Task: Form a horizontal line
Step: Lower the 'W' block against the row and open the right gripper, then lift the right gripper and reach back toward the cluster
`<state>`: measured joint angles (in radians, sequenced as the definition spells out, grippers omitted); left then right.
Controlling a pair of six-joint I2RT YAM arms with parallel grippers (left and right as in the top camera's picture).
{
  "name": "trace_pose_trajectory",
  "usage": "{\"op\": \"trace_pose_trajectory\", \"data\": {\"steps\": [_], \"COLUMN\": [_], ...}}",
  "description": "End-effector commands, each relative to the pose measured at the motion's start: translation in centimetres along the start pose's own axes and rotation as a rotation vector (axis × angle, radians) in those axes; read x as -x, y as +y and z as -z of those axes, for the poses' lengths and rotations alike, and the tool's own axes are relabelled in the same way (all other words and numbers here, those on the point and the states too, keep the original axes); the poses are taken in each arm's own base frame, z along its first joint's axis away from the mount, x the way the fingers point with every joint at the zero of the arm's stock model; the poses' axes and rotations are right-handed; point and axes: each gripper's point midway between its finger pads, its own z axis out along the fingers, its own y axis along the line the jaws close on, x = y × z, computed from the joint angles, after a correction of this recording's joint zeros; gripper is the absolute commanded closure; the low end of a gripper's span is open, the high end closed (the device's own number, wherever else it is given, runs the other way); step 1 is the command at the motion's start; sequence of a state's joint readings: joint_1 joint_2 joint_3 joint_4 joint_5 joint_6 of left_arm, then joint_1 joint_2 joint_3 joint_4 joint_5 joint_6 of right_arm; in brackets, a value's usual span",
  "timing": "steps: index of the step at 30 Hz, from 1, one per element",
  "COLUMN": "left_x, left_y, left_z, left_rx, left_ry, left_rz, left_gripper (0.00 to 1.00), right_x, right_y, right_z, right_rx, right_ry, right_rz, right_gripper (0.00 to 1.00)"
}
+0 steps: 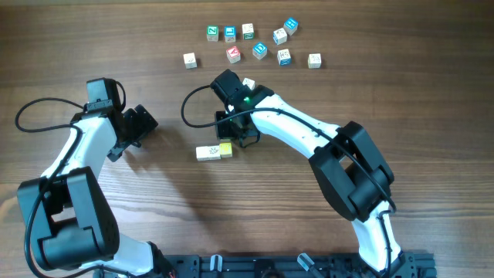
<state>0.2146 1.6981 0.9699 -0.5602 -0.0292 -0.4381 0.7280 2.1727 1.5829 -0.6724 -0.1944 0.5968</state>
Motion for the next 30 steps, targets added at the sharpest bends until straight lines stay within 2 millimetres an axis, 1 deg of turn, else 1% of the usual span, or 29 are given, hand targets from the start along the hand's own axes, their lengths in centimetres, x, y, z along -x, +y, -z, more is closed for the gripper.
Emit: {"op": "trace_pose_trajectory", "data": {"steps": [1, 5, 13, 19, 30], "left_x": [0.3, 0.3, 0.3, 0.3, 0.3], "left_y": [-0.1, -0.1, -0.1, -0.1, -0.1], "left_z": [0.0, 0.0, 0.0, 0.0, 0.0], "left_rx": [0.001, 0.001, 0.001, 0.001, 0.001], "left_ry": [-0.005, -0.005, -0.005, -0.005, -0.005], "left_rz": [-0.010, -0.010, -0.010, -0.010, -0.010], "left_gripper": [0.00, 0.00, 0.00, 0.00, 0.00], "right_x": [-0.6, -1.1, -1.5, -2.1, -1.6], "right_y": [1.0, 0.6, 0.8, 0.5, 0.9], "right_z": [0.4, 0.4, 0.5, 0.5, 0.5], "right_rx": [0.043, 0.029, 0.043, 0.028, 0.048], "right_ry": [0.025, 0.046, 0.065, 0.088, 0.071], "right_rz": [0.024, 0.019, 0.018, 0.011, 0.016], "right_gripper": [0.96, 0.96, 0.96, 0.96, 0.96]}}
